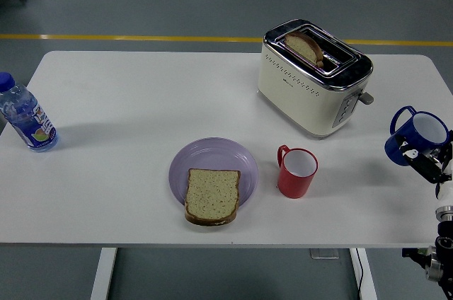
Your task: Pick up the cup,pour liquid into bread,place the cup on the desk
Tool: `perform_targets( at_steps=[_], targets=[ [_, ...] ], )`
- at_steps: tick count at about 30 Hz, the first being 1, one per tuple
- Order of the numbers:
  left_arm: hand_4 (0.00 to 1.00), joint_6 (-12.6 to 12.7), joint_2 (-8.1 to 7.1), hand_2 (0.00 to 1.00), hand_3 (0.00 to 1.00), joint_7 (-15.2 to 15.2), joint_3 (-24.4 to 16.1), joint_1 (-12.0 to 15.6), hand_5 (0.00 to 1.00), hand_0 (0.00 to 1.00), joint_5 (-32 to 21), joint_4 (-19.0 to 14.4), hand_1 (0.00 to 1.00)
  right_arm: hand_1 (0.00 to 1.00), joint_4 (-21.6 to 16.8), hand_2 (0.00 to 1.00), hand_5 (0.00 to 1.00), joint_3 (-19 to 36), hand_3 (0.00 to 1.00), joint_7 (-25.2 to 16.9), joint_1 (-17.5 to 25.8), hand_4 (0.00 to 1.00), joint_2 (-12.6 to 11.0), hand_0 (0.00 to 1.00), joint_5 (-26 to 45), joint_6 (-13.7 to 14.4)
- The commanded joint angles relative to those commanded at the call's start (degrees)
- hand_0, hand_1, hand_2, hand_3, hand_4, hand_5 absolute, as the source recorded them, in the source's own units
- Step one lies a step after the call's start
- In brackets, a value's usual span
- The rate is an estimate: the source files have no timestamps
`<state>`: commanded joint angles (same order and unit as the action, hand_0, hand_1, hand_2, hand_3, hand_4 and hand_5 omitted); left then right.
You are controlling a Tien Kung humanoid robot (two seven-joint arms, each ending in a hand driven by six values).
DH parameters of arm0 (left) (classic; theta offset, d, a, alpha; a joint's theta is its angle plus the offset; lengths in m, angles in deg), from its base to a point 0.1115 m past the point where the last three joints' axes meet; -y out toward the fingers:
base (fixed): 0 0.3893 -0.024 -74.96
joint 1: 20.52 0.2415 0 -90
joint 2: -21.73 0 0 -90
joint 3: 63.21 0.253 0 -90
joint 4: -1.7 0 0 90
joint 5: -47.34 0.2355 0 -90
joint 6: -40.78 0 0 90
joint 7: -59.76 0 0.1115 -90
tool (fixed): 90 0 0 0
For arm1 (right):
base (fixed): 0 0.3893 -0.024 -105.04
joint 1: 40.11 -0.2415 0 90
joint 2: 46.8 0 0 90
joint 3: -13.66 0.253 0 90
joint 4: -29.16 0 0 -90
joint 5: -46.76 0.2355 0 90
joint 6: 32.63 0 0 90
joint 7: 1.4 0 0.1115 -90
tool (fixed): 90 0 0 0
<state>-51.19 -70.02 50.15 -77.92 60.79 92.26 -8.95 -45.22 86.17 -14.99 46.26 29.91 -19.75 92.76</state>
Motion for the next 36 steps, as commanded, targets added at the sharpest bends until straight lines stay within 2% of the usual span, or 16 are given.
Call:
perform_targets(
  at_steps=[1,2,8,11,13,16,20,29,36],
  targets=[
    [0.405,0.0,0.00,0.741,0.639,0.0,0.0,0.0,0.998,0.670,0.0,0.0,0.740,0.345,-1.2,0.506,0.087,0.5,0.539,1.2,0.1,0.847,-0.1,0.301,-1.5,-0.3],
    [0.405,0.0,0.00,0.741,0.639,0.0,0.0,0.0,0.998,0.670,0.0,0.0,0.740,0.345,-1.5,0.506,0.087,0.6,0.539,1.6,0.2,0.847,-0.2,0.301,-2.0,-0.3],
    [0.405,0.0,0.02,0.741,0.639,0.0,0.3,0.2,0.998,0.670,-0.1,0.0,0.740,0.323,-8.0,0.499,0.099,2.2,0.538,10.2,0.9,0.855,-0.9,0.278,-9.4,-4.1],
    [0.405,0.0,0.00,0.741,0.639,0.0,0.3,0.2,0.998,0.670,-0.1,0.0,0.740,0.323,-10.8,0.499,0.099,2.2,0.538,13.3,1.1,0.855,-1.3,0.278,-10.9,-5.3],
    [0.405,0.0,-0.01,0.741,0.639,0.0,0.4,0.3,0.998,0.670,-0.1,0.0,0.740,0.298,-13.3,0.491,0.099,2.1,0.535,16.2,1.0,0.852,-1.7,0.256,-12.8,-7.7],
    [0.405,0.0,-0.01,0.741,0.639,0.0,0.4,0.3,0.998,0.670,-0.1,0.0,0.740,0.298,-15.4,0.491,0.099,1.7,0.535,19.6,0.8,0.852,-2.1,0.256,-14.5,-10.0],
    [0.405,-0.1,-0.03,0.741,0.638,0.0,0.6,0.4,0.998,0.670,-0.2,0.0,0.741,0.289,-18.9,0.491,0.074,-0.6,0.536,21.8,-0.5,0.840,-2.4,0.231,-15.0,-11.5],
    [0.404,-0.2,-0.15,0.741,0.638,-0.1,0.3,0.2,0.998,0.670,-0.3,0.0,0.740,0.282,-20.8,0.488,0.061,-6.8,0.537,23.8,-5.0,0.833,-2.9,0.220,-15.3,-12.3],
    [0.405,-0.3,-0.25,0.741,0.638,-0.1,0.2,-0.2,0.998,0.670,-0.4,-0.1,0.740,0.277,-18.5,0.487,0.060,-15.6,0.538,25.6,-12.5,0.833,-2.7,0.213,-15.3,-12.8]
  ],
)
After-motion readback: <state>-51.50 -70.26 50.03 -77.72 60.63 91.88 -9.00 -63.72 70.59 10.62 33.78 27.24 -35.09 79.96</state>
